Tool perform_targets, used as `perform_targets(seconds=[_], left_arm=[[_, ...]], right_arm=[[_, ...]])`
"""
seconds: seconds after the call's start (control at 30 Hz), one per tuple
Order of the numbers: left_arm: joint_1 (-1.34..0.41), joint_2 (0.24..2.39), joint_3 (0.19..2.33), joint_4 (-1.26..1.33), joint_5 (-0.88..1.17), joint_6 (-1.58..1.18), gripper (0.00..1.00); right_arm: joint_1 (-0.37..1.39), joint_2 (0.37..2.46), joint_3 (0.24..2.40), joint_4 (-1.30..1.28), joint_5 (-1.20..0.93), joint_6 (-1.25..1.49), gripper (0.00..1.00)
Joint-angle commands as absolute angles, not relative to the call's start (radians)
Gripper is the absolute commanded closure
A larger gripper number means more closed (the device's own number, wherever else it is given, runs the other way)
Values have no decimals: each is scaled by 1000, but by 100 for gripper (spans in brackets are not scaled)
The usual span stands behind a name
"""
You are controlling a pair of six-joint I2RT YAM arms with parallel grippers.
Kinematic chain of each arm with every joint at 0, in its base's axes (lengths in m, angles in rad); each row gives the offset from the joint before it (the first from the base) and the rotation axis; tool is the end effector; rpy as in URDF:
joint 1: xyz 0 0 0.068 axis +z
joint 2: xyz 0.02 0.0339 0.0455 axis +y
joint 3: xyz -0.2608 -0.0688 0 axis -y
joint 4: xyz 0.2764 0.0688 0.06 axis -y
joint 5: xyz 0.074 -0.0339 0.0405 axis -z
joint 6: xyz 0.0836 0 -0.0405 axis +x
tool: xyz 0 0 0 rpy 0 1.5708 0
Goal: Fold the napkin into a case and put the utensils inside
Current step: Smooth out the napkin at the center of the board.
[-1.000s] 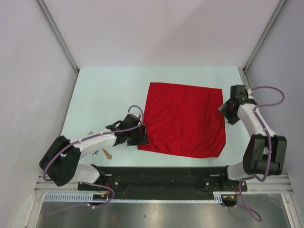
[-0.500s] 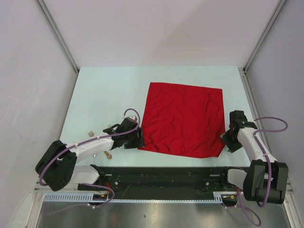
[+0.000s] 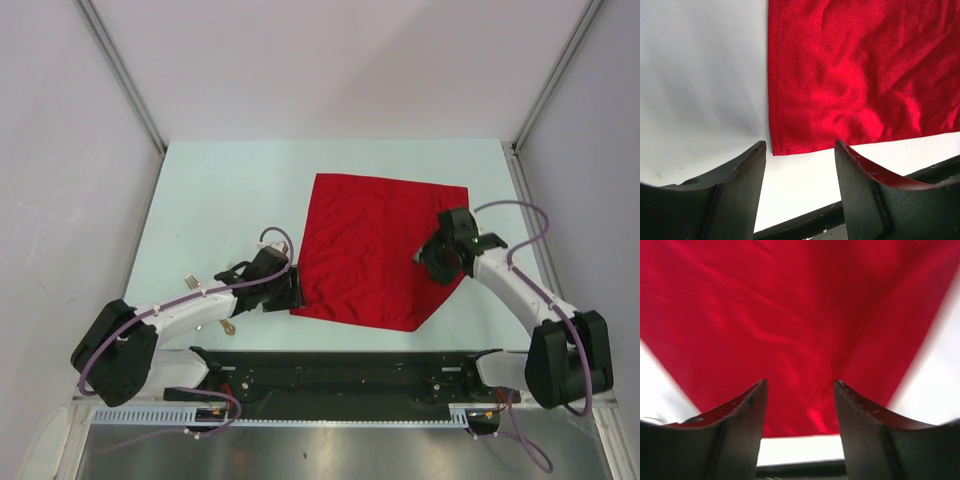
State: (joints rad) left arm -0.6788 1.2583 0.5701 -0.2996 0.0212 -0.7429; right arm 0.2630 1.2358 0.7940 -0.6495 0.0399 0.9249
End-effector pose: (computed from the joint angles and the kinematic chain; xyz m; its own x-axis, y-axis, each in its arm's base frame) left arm 0.2154 -0.1760 0.1009 -0.9093 -0.1354 -0.3935 0.0295 0.9223 -0.3854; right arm 0.2736 0.0702 0.1561 -0.7089 0.6355 -0.3059 0.5385 0.7678 0.3471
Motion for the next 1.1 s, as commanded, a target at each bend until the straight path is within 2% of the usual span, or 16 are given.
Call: perform_targets(seconds=[0.0,0.1,0.23,0.3,0.67,1.07], left_arm=[[-681,1233,577,-273,25,-750,38],[-681,1220,569,-262,23,-747,38],[-681,1216,574,-256,31,-739,38],[-681,1223,578,-255,32,-729,38],[-681,1218,568,-247,41,-726,41],[-681,1230,566,-250,46,-710,42]], right_arm=[[256,1302,944,-736,113,884,37],[218,1243,875,-795,146,900,37],[141,1050,689,-746,144,907,49],[141,1028,655,-633,88,867,53],[347,1428,903,-698,296,856,54],[460,1615,1002,-669,322,870,59]])
